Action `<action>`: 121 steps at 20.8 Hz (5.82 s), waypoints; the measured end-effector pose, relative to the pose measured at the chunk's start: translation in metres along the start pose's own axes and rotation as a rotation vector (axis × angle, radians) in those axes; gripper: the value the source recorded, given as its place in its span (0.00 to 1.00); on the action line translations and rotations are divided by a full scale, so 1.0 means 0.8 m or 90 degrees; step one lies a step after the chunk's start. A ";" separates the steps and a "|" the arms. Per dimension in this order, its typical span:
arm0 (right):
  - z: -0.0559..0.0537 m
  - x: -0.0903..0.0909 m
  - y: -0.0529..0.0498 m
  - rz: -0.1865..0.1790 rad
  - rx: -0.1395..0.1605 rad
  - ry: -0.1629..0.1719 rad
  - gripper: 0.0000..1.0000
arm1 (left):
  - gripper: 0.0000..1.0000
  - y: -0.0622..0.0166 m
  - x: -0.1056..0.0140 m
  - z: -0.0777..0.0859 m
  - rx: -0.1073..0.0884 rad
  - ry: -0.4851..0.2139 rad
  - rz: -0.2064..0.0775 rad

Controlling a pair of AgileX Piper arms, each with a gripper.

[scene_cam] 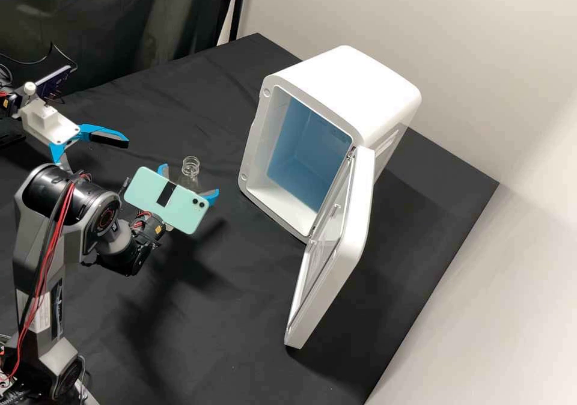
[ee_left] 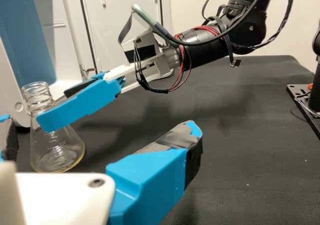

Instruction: Place the flask in the incubator

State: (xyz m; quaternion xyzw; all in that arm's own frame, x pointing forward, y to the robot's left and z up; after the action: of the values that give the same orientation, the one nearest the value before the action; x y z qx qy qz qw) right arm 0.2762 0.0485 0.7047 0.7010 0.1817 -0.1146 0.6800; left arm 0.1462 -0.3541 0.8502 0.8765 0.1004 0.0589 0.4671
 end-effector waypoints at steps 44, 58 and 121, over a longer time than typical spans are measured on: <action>-0.005 0.032 0.000 -0.043 -0.049 -0.044 0.00 | 1.00 -0.0006 -0.001 -0.002 -0.011 0.002 -0.003; -0.005 0.032 0.000 -0.043 -0.049 -0.044 0.00 | 1.00 -0.0005 -0.002 -0.003 -0.011 0.007 -0.002; -0.006 -0.017 0.025 0.144 -0.072 -0.033 1.00 | 1.00 -0.0011 0.000 0.001 -0.009 -0.009 -0.005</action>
State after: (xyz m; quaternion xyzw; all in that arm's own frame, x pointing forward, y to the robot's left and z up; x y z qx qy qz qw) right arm 0.2717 0.0516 0.7284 0.6742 0.0896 -0.0446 0.7317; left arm 0.1464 -0.3545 0.8489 0.8732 0.1002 0.0516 0.4742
